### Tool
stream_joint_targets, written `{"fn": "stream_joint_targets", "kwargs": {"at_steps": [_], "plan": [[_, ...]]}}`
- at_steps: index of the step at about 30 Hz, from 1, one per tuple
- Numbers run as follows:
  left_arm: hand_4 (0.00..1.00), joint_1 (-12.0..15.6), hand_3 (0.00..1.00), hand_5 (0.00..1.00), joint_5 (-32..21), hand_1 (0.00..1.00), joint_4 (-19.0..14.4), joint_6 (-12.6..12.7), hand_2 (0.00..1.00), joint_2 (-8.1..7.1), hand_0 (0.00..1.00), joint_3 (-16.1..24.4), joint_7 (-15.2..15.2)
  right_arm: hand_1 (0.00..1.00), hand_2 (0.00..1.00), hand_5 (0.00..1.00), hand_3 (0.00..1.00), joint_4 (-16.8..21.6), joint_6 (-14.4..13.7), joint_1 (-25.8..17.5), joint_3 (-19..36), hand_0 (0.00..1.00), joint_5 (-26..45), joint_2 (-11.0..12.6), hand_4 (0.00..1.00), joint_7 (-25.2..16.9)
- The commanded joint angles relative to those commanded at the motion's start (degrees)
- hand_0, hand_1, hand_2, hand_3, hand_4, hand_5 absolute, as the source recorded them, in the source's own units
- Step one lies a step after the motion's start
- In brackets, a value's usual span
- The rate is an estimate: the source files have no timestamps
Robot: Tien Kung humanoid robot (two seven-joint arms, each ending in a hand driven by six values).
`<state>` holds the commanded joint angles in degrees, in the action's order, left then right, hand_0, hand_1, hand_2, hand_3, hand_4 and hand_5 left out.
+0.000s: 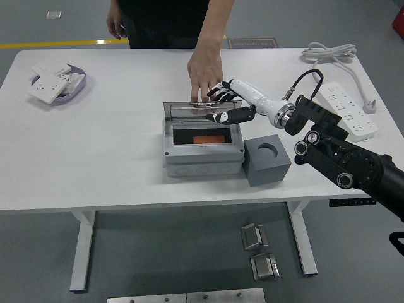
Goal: Pick up the cylinder from the cube,place it in the box,flap close box
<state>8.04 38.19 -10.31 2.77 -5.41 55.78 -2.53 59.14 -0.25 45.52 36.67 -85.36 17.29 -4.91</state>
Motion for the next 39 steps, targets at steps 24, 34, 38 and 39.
{"fn": "stream_joint_targets", "kwargs": {"at_steps": [24, 34, 38, 39], "plan": [[0.662, 0.45, 0.619, 0.166, -0.43, 0.628, 0.00, 0.32, 0.610, 0.01, 0.584, -0.16, -0.48, 0.663, 0.685, 0.405, 0.712, 9.80, -0.90, -7.65, 1.85, 0.713, -4.60, 1.01, 0.806, 1.08], [0.664, 1.63, 0.619, 0.166, -1.56, 0.627, 0.00, 0.78, 0.611, -0.09, 0.584, -1.07, -1.14, 0.663, 0.684, 0.402, 0.711, 17.18, -0.49, -17.05, 16.62, 0.705, -7.20, 4.52, 0.797, 1.18], [0.665, 1.68, 0.620, 0.167, -1.60, 0.627, 0.00, 0.74, 0.611, -0.15, 0.584, -1.14, -1.04, 0.664, 0.684, 0.399, 0.710, 19.05, -1.30, -21.58, 23.73, 0.705, -4.40, 5.34, 0.793, -0.75], [0.665, 1.65, 0.620, 0.167, -1.59, 0.627, 0.00, 0.71, 0.611, -0.17, 0.584, -1.14, -1.01, 0.664, 0.684, 0.399, 0.710, 19.12, -1.51, -22.61, 25.42, 0.705, -3.39, 5.35, 0.793, -1.40]]}}
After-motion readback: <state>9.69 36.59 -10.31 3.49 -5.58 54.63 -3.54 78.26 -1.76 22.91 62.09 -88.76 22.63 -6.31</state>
